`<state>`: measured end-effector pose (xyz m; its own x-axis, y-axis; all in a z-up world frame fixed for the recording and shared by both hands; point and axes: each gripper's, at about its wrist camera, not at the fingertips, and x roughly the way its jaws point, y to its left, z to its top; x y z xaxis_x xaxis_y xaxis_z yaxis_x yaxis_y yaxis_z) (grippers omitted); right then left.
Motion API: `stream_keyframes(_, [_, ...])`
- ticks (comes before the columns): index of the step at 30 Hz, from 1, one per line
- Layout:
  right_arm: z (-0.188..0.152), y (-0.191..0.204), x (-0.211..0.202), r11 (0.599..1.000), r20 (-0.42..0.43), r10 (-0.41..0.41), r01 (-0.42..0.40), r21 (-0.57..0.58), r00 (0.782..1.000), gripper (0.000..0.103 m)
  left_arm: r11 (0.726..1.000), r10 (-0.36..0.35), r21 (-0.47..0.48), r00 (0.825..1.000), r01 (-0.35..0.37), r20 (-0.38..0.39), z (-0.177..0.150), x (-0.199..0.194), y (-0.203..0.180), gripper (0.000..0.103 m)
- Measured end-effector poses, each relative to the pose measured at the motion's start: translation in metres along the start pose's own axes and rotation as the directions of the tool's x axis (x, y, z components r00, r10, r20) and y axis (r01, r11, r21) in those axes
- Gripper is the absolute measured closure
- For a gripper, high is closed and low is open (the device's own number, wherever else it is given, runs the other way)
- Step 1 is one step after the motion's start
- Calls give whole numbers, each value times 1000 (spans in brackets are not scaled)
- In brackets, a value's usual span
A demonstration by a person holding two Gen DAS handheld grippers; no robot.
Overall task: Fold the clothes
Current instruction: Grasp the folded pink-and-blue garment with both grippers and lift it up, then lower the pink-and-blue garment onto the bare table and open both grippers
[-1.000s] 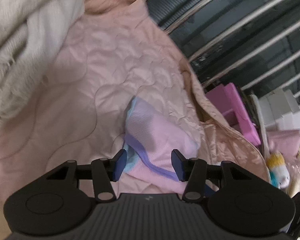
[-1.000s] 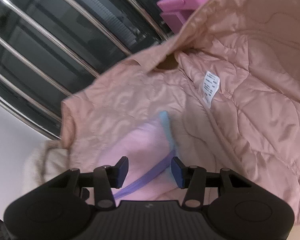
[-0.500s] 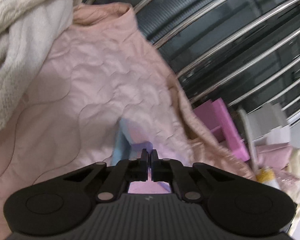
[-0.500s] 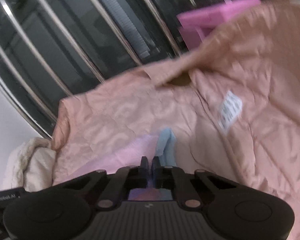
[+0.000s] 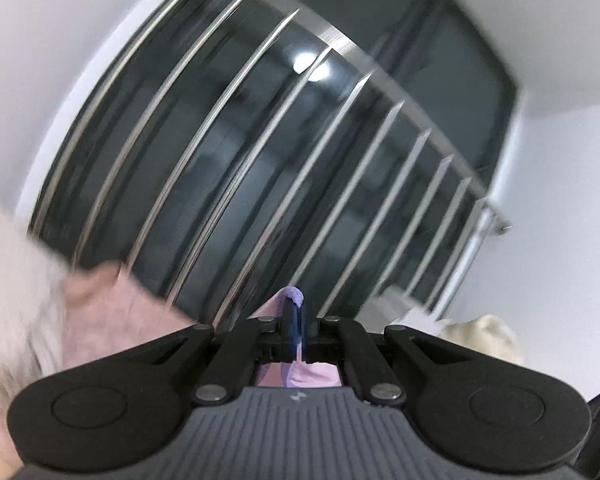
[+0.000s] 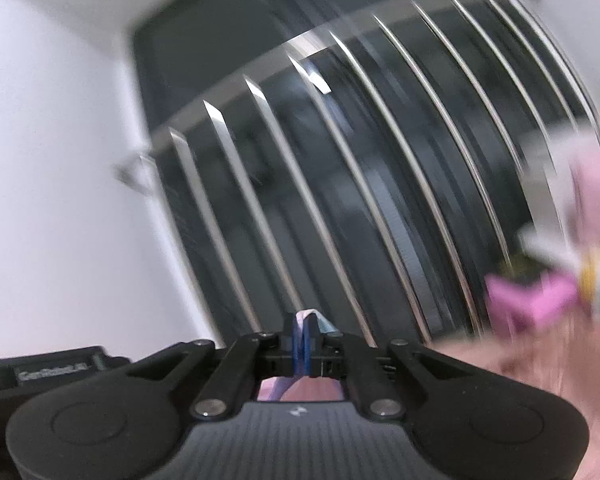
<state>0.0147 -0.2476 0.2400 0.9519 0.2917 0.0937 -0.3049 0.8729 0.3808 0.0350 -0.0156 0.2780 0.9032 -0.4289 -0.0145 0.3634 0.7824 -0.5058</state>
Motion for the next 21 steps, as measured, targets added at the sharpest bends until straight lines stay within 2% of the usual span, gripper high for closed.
stream_keyframes(2, [33, 31, -35, 998, 54, 50, -48, -41, 997, 101, 998, -57, 35, 997, 55, 51, 24, -42, -31, 102])
stream_keyframes(5, [73, 70, -83, 992, 136, 67, -51, -116, 988, 101, 987, -139, 94, 982, 127, 125, 59, -103, -76, 102])
stream_keyframes(9, [114, 109, -130, 978, 212, 95, -52, -200, 973, 101, 980, -108, 185, 967, 66, 230, 84, -152, -110, 102])
stream_keyframes(13, [136, 128, -133, 969, 187, 88, -41, -243, 978, 101, 981, -46, 194, 974, 2, 221, 96, -144, -105, 102])
stream_keyframes(16, [133, 122, -84, 970, 115, 22, 7, -244, 993, 101, 980, 33, 187, 983, -68, 180, 100, -112, -81, 102])
stream_keyframes(17, [130, 118, -60, 969, 81, -8, 28, -245, 997, 101, 978, 87, 175, 983, -116, 163, 100, -88, -67, 102])
stream_keyframes(20, [118, 98, 39, 962, -25, -121, 111, -250, 992, 100, 954, 246, 146, 963, -260, 109, 101, -16, -26, 100])
stream_keyframes(21, [109, 86, 75, 965, -87, -138, 115, -236, 987, 99, 941, 298, 138, 950, -308, 90, 101, 9, -12, 90])
